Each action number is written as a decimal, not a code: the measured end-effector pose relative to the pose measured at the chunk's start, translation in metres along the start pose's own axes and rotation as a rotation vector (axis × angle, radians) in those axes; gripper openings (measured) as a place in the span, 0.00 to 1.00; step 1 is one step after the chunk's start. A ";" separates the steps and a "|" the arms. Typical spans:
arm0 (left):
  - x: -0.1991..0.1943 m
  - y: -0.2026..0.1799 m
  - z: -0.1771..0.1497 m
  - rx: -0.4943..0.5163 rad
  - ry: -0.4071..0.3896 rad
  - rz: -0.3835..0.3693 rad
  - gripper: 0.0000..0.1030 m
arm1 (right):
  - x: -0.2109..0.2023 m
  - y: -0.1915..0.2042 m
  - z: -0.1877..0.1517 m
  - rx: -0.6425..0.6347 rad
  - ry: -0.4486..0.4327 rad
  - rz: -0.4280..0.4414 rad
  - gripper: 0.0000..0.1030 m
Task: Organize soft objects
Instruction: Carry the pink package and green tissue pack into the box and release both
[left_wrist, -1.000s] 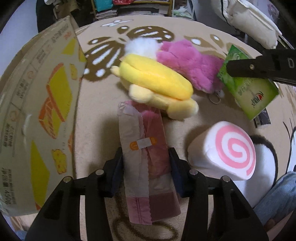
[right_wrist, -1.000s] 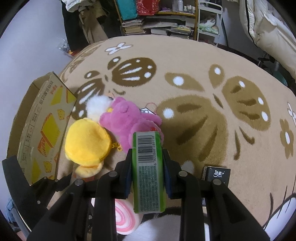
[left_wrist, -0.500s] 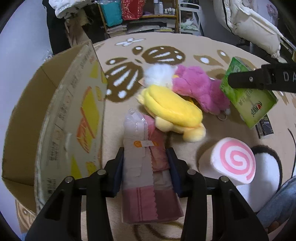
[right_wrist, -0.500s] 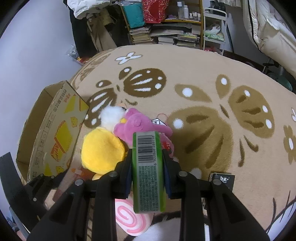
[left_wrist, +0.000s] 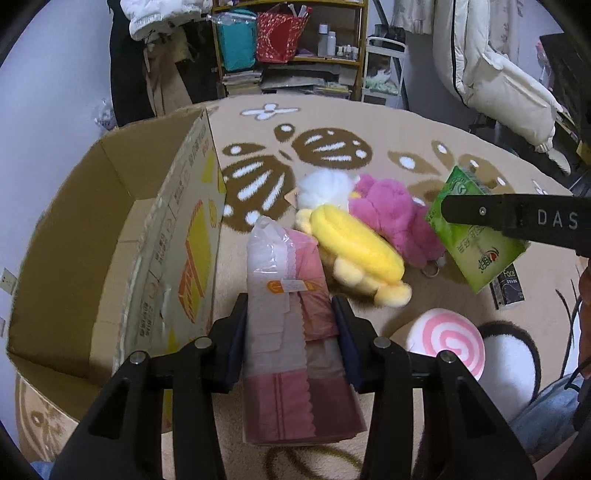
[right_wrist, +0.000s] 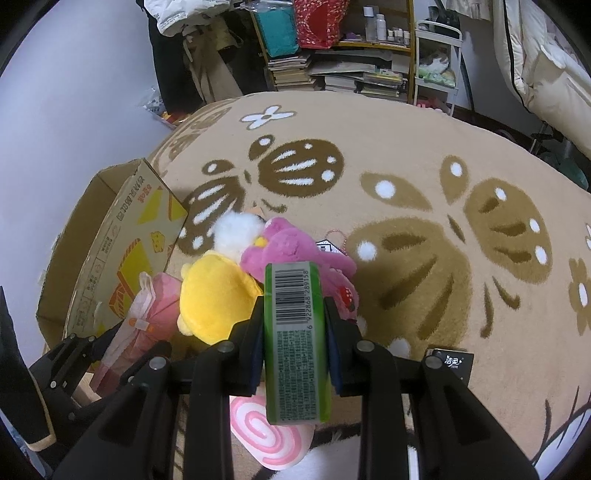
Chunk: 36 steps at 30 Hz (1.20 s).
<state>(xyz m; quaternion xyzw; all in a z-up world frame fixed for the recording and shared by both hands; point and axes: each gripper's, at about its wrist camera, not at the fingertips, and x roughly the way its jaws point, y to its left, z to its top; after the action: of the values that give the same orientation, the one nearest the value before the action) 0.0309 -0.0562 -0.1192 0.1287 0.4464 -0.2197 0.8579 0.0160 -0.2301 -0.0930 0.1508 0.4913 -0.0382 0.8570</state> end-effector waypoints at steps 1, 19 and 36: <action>-0.002 -0.002 0.001 0.013 -0.005 0.014 0.41 | -0.002 -0.001 0.001 0.006 -0.005 0.009 0.29; -0.062 0.012 0.025 -0.032 -0.099 0.095 0.41 | -0.031 0.029 0.011 -0.050 -0.116 0.090 0.29; -0.102 0.074 0.035 -0.159 -0.139 0.229 0.41 | -0.048 0.101 0.029 -0.191 -0.247 0.250 0.29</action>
<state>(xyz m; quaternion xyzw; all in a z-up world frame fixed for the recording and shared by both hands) 0.0407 0.0208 -0.0139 0.0947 0.3844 -0.0928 0.9136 0.0372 -0.1462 -0.0160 0.1227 0.3613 0.0972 0.9192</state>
